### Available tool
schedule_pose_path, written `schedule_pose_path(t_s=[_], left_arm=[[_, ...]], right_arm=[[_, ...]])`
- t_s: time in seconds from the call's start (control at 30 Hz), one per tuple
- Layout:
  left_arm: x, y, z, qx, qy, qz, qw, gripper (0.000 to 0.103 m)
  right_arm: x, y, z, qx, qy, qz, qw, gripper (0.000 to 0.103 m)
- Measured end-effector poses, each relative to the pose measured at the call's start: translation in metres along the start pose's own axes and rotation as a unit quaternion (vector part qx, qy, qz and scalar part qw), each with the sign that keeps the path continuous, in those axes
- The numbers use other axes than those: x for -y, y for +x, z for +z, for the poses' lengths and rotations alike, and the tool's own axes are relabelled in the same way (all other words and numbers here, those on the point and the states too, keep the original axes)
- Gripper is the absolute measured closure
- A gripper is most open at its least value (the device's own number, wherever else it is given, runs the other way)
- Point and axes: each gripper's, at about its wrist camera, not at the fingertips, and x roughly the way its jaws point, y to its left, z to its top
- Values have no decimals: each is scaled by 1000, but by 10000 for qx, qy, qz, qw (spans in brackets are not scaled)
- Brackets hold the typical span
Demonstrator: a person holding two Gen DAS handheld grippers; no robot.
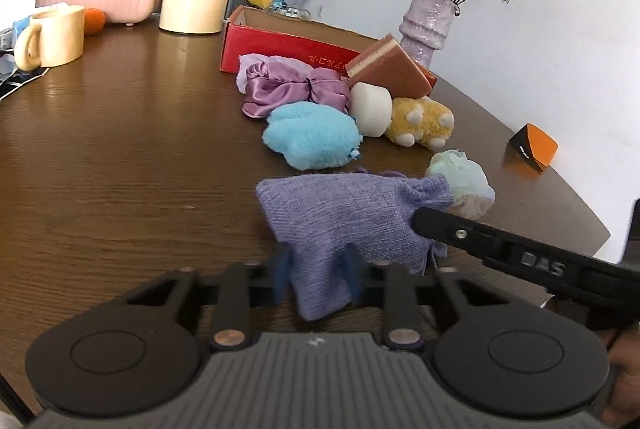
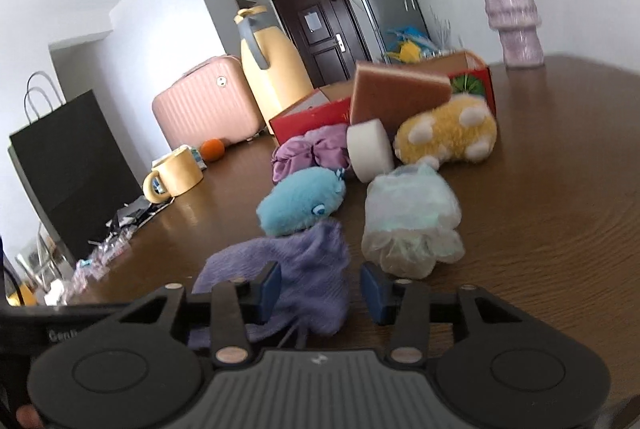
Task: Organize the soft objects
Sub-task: 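Carry the purple pouch with the left tool into the red box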
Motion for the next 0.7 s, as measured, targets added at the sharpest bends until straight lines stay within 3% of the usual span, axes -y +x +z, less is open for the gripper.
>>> schedule_pose_path(t_s=[0.23, 0.5, 0.6, 0.7], left_arm=[[2, -1, 1, 100, 157, -195, 9996, 95], [11, -16, 13, 416, 457, -349, 9975, 96], [16, -20, 39, 713, 723, -429, 9939, 96], [16, -12, 100, 971, 1033, -673, 9876, 96]], right_arm=[[-5, 7, -2, -36, -207, 128, 9997, 90], [-12, -9, 9, 270, -382, 198, 9987, 91], [-16, -13, 43, 543, -403, 323, 9972, 91], [-17, 0, 109, 757, -547, 373, 9949, 91]])
